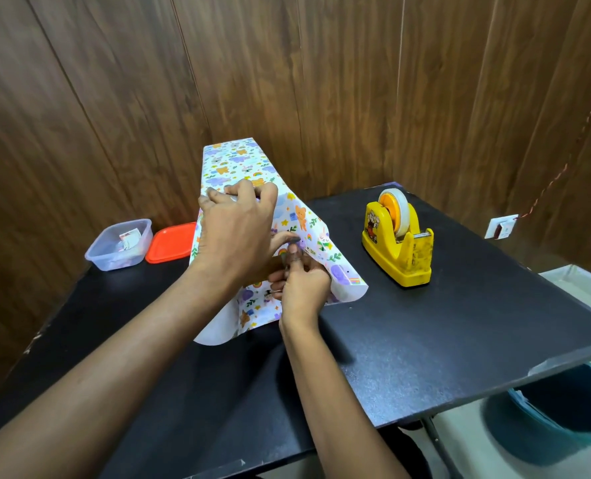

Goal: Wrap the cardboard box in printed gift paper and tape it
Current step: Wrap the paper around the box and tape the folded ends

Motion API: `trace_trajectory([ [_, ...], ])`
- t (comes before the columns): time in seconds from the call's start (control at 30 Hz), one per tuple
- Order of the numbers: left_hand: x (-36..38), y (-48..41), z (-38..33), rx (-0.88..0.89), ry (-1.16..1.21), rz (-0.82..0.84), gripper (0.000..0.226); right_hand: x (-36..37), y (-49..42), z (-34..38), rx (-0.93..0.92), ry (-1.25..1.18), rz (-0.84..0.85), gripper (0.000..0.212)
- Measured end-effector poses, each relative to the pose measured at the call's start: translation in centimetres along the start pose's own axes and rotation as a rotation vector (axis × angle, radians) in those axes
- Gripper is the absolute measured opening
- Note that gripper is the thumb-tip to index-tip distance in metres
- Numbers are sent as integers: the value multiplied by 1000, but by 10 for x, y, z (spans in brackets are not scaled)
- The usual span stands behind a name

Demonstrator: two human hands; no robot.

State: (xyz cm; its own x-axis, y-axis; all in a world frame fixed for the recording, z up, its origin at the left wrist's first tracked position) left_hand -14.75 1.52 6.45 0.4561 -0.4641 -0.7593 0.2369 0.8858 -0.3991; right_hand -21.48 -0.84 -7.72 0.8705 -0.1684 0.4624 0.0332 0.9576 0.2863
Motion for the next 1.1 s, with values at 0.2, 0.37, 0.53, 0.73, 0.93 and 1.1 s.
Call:
trace_trajectory([
  [0.2,-3,1,-1,-1,-15,-15,78,5,5,-19,211,-80,98,50],
  [0.37,-5,1,-1,2,-28,-24,79,11,11,-23,297,-102,161,50],
  [0.53,-3,1,0,-3,-54,-28,77,17,15,-24,323,-142,196,61],
  [0.73,-4,2,1,-7,-99,-50,79,25,18,-36,473,-232,252,65],
  [0.93,-7,2,-1,11,-85,-52,80,26,27,-42,519,-293,292,60],
  [1.1,-6,2,1,12,-115,-16,79,24,32,-43,488,-192,331,55],
])
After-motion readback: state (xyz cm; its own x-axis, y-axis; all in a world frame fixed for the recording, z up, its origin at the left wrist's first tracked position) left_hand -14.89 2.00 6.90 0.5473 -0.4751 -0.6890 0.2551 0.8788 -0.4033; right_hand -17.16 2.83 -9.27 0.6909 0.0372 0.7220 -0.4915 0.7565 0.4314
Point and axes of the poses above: each hand's wrist, its own y-axis away from the middle knuckle, its own x-axis out of the palm, z = x × y, the point moved 9 cm from there along -y, towards the middle knuckle, and after that the axes turned 13 degrees about x, right-handed, at the moved point
